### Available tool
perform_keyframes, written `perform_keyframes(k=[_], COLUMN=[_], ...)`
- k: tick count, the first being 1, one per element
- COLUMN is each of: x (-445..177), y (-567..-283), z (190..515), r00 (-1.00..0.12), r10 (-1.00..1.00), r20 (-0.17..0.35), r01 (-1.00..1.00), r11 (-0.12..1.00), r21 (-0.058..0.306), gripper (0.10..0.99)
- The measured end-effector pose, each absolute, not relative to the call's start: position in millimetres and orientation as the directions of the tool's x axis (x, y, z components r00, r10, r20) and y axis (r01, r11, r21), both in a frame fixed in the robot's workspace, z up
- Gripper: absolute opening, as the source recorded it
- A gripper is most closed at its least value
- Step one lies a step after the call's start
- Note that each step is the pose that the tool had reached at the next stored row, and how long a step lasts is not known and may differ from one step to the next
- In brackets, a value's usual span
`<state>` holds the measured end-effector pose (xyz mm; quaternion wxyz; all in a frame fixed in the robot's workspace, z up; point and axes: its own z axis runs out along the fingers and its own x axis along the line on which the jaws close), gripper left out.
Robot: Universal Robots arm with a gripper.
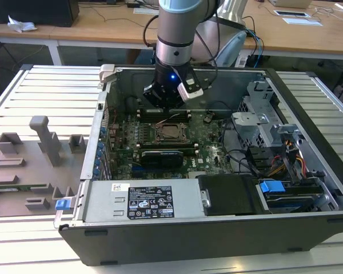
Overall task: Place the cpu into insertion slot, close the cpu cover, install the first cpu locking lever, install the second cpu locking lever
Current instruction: 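Install the first cpu locking lever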
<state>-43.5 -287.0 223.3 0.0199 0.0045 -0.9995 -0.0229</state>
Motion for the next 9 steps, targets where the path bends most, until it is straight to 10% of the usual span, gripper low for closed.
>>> perform_keyframes(k=[9], x=[-25], y=[-286], z=[214], r00=[-0.999], r10=[-0.01], r20=[0.046], r01=[-0.008], r11=[0.999], r21=[0.046], gripper=[0.106])
